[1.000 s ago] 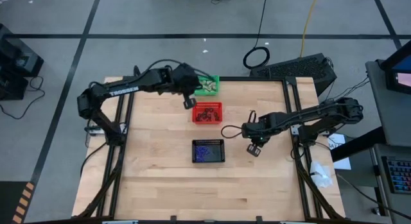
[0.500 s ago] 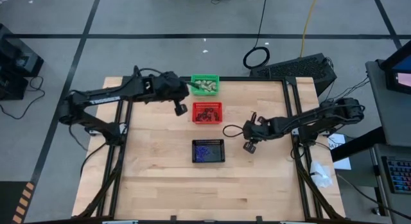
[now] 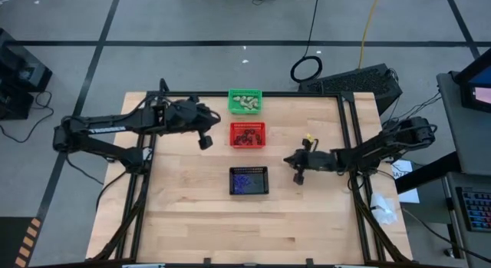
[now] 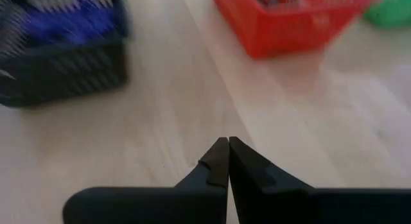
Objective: Sort Halloween decoration
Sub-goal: Return to Home Position
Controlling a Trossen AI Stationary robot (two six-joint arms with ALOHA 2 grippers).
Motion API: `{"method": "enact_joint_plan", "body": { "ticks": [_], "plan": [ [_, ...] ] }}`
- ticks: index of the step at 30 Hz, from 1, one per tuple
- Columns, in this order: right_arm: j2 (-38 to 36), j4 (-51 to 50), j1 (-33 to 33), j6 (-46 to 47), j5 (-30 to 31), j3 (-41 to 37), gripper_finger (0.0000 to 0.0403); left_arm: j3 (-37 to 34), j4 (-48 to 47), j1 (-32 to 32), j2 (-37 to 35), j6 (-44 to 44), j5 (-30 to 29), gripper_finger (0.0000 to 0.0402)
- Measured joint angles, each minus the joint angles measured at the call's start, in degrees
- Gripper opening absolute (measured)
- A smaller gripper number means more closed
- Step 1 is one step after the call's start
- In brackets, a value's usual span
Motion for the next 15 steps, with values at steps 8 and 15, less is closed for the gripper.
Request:
{"method": "enact_joint_plan", "body": {
  "ticks": [8, 15],
  "plan": [
    [0.0, 18.35, -0.29, -5.17, -5.89, -5.54, 0.0, -9.26, 6.12, -2.18, -4.14, 0.0, 0.42, 0.0005],
    [0.67, 15.34, -2.57, -12.13, -9.04, -0.45, 0.0, -21.59, 16.65, -5.01, -5.85, -1.42, 4.13, 0.0005]
  ]
}}
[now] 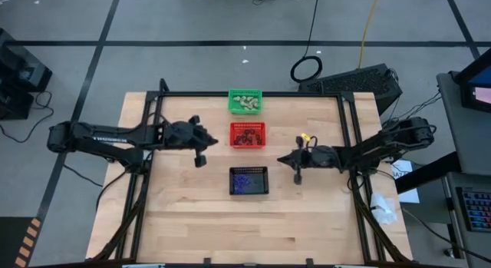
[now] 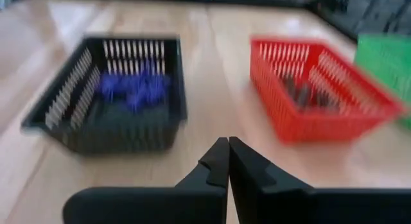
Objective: Sort Halloween decoration
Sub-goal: Return to Home Position
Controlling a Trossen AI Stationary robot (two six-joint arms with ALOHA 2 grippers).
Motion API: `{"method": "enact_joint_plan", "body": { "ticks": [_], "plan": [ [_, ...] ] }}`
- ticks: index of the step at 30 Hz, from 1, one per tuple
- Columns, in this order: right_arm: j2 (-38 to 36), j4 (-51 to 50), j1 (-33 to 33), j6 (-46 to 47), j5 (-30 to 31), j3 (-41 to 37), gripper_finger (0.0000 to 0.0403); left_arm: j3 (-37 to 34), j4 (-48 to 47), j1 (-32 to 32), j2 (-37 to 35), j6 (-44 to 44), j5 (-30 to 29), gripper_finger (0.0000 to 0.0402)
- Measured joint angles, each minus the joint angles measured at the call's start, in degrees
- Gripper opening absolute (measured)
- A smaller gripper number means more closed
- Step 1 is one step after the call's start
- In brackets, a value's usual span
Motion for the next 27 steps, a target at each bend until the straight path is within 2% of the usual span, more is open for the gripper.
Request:
{"method": "enact_joint_plan", "body": {
  "ticks": [3, 6, 9, 12, 16, 23, 27],
  "plan": [
    [0.06, 3.53, -1.85, -2.85, -3.61, 0.52, 0.0, -5.83, 7.59, -1.37, -1.18, -0.13, 0.92, 0.0005],
    [0.03, 8.06, -3.55, -3.68, -8.47, 0.53, 0.0, -9.33, 11.34, -2.74, -3.01, -1.28, 1.0, 0.0005],
    [-0.04, 9.87, -4.93, -4.21, -11.68, 0.55, 0.0, -11.05, 11.49, -3.8, -5.93, -1.35, 0.98, 0.0005],
    [-1.24, 9.96, -5.68, -4.52, -11.97, 0.55, 0.0, -12.18, 11.71, -4.44, -10.07, -1.33, 0.02, 0.0005],
    [-5.86, 6.67, -6.42, -5.26, -12.19, 0.68, 0.0, -15.43, 13.11, -4.67, -15.98, -1.32, -0.28, 0.0005],
    [-18.47, -7.35, -7.2, -6.22, -11.7, 0.62, 0.0, -22.91, 19.82, -4.67, -23.98, -1.46, -0.46, 0.0005],
    [-26.5, -16.24, -7.16, -7.46, -8.44, 0.62, 0.0, -25.19, 19.68, -4.77, -28.26, -1.36, -0.45, 0.0005]
  ]
}}
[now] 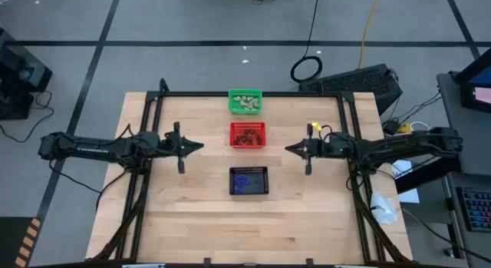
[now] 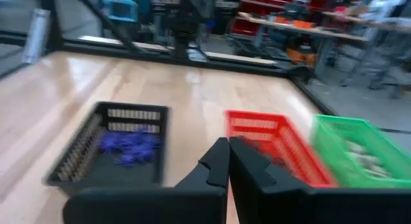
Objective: Sort Halloween decoration
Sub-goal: Return to Home Position
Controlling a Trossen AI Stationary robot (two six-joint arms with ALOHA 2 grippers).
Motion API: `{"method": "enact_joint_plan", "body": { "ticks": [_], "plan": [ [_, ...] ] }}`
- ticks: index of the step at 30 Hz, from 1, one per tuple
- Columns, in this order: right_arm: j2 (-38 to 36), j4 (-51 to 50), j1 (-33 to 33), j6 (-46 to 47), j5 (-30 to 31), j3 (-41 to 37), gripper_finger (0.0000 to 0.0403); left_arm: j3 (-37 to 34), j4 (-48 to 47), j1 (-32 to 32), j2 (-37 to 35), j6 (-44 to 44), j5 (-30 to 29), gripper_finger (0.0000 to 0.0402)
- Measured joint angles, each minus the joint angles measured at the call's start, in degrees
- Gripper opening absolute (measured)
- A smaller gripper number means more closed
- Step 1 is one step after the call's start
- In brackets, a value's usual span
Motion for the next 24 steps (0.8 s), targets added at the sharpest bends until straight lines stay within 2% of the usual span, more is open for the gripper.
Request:
{"method": "enact_joint_plan", "body": {
  "ticks": [3, 17, 22, 24],
  "plan": [
    [-4.74, -4.06, 0.0, -0.65, 1.95, -0.78, 0.0, -1.63, -0.06, -0.01, -3.78, 0.79, 0.89, 0.0005],
    [-22.28, -4.37, 0.0, -1.16, 2.76, -10.89, 0.0, -7.79, -11.5, -0.01, -25.94, 0.23, 3.77, 0.0006],
    [-27.23, -5.56, 0.02, -0.94, 2.47, -11.78, 0.0, -10.62, -11.57, 0.02, -32.22, -0.24, 12.52, 0.0005],
    [-28.29, -6.88, 0.0, -0.92, 1.29, -11.82, 0.0, -10.79, -11.2, 0.05, -32.14, -0.17, 13.31, 0.0005]
  ]
}}
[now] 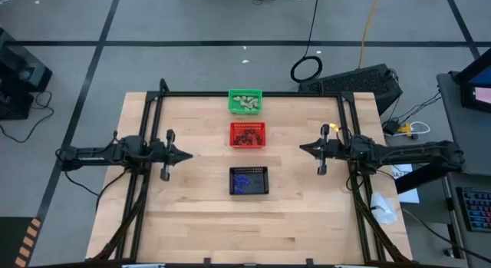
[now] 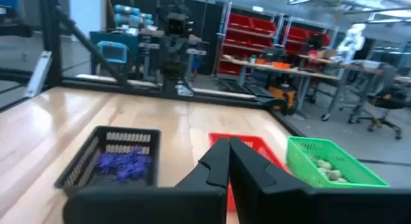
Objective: Sort Halloween decoration
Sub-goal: Return to Home Position
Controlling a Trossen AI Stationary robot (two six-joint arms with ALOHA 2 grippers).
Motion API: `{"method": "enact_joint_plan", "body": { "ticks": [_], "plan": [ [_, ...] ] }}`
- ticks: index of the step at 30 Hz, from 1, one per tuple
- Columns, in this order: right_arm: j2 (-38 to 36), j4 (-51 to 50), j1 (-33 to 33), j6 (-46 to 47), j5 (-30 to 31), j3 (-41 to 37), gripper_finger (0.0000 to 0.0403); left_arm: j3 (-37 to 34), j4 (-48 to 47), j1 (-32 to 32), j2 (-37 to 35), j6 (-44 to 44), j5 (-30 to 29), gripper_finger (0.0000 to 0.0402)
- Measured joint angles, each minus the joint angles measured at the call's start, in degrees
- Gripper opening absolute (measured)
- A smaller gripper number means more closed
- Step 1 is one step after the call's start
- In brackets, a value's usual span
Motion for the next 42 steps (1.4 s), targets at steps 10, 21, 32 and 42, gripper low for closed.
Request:
{"method": "enact_joint_plan", "body": {
  "ticks": [10, 21, 32, 42],
  "plan": [
    [-1.89, -4.06, -0.07, 2.11, 1.01, -0.13, 0.0, -0.02, 0.11, 4.57, -0.08, 2.99, 0.34, 0.0005],
    [-16.13, -12.38, -0.09, 0.64, -0.33, -0.26, 0.0, -1.64, 5.0, 7.75, -0.08, 3.15, 3.62, 0.0005],
    [-24.95, -20.81, -0.6, 0.16, 4.27, -1.01, 0.0, -1.66, 5.0, 8.42, 0.02, 3.02, 3.35, 0.0005],
    [-24.21, -24.17, -0.83, 5.6, 4.26, -1.01, 0.0, -1.7, 4.94, 8.38, -0.06, -1.21, 2.85, 0.0006]
  ]
}}
